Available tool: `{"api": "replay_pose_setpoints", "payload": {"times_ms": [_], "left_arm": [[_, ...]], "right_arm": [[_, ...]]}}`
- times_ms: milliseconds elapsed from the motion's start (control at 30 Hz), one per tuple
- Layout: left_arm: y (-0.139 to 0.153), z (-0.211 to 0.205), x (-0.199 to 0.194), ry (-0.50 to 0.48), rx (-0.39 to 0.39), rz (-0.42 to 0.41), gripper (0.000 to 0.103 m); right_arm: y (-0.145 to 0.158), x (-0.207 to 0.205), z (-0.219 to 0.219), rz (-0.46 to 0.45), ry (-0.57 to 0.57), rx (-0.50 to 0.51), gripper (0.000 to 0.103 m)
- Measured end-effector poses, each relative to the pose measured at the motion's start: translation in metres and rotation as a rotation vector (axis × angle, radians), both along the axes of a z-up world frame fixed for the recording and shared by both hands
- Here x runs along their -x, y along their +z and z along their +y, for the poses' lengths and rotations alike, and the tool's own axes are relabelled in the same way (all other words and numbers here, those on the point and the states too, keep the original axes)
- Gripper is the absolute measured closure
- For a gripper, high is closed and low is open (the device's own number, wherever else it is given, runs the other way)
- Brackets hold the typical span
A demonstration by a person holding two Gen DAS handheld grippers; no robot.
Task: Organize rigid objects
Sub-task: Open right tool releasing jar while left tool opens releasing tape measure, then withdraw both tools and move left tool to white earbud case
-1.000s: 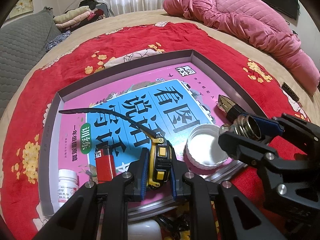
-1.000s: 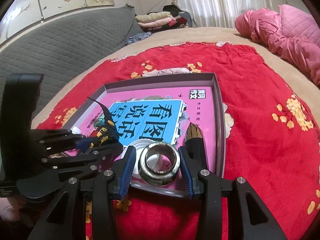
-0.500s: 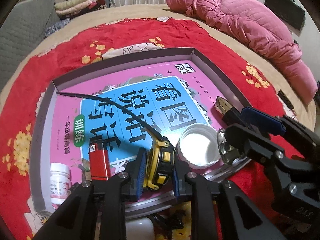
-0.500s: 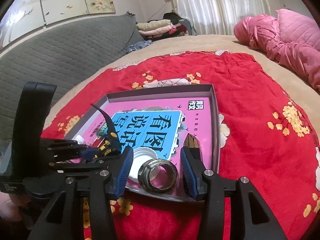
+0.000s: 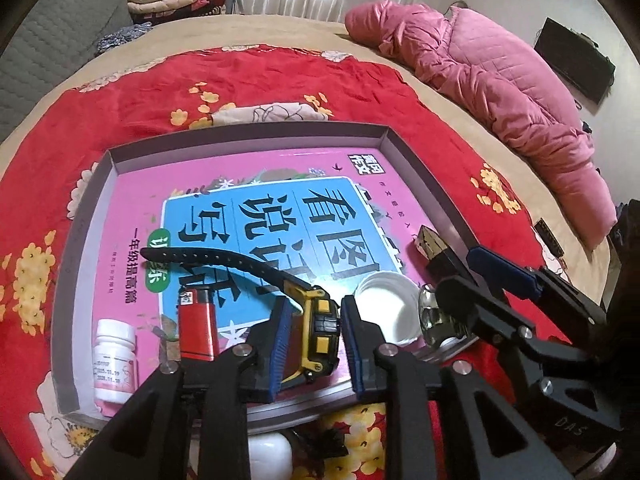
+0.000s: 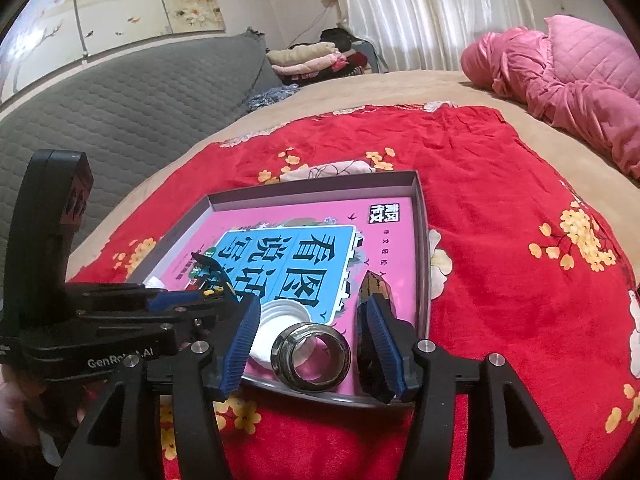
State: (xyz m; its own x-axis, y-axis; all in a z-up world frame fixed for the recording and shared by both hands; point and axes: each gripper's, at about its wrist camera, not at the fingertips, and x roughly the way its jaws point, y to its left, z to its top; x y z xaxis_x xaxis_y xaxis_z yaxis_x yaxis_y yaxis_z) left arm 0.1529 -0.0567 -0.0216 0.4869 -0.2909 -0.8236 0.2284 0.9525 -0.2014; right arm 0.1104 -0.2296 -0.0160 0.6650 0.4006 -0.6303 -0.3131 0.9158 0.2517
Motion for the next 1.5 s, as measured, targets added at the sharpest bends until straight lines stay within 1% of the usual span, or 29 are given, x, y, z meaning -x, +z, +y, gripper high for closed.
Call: {"api": "replay_pose_setpoints", "payload": {"times_ms": [67, 167, 267, 500, 567, 600, 667, 733, 867, 1100, 1267, 1500], "left_arm": [[0.003, 0.002, 0.001, 0.002, 0.005, -0.010, 0.067], [0.007, 0.002, 0.002, 0.002, 0.012, -0.018, 0.062], [0.010, 0.003, 0.003, 0.006, 0.006, -0.025, 0.061], [0.018, 0.011, 0.006, 0.038, 0.003, -0.040, 0.061], [0.020, 0.014, 0.008, 0.052, 0.003, -0.048, 0.059], [0.022, 0.017, 0.008, 0.062, 0.005, -0.052, 0.057], [0.025, 0.023, 0.010, 0.073, 0.010, -0.063, 0.043], [0.030, 0.028, 0.013, 0.089, 0.011, -0.081, 0.040], [0.038, 0.047, 0.021, 0.131, 0.026, -0.103, 0.040], [0.041, 0.069, 0.033, 0.182, 0.019, -0.098, 0.040], [0.037, 0.076, 0.046, 0.196, 0.010, -0.084, 0.040], [0.033, 0.071, 0.060, 0.168, -0.010, -0.069, 0.040]], "right_arm": [[0.000, 0.000, 0.000, -0.003, 0.000, 0.001, 0.045], [0.000, 0.001, 0.000, -0.004, -0.001, 0.002, 0.044], [0.001, 0.001, 0.001, -0.009, -0.001, 0.003, 0.041], [0.001, 0.000, 0.000, -0.011, -0.002, 0.005, 0.039], [0.002, 0.001, 0.000, -0.016, 0.000, 0.008, 0.037], [0.002, 0.002, 0.000, -0.019, 0.000, 0.010, 0.035], [0.003, 0.002, 0.000, -0.024, 0.000, 0.009, 0.032], [0.003, 0.002, 0.000, -0.026, 0.000, 0.010, 0.032], [0.003, 0.002, 0.001, -0.030, 0.004, 0.009, 0.031], [0.009, 0.008, 0.006, -0.069, 0.026, 0.011, 0.030], [0.014, 0.011, 0.008, -0.087, 0.041, 0.013, 0.030], [0.027, 0.026, 0.011, -0.142, 0.069, 0.015, 0.029]]}}
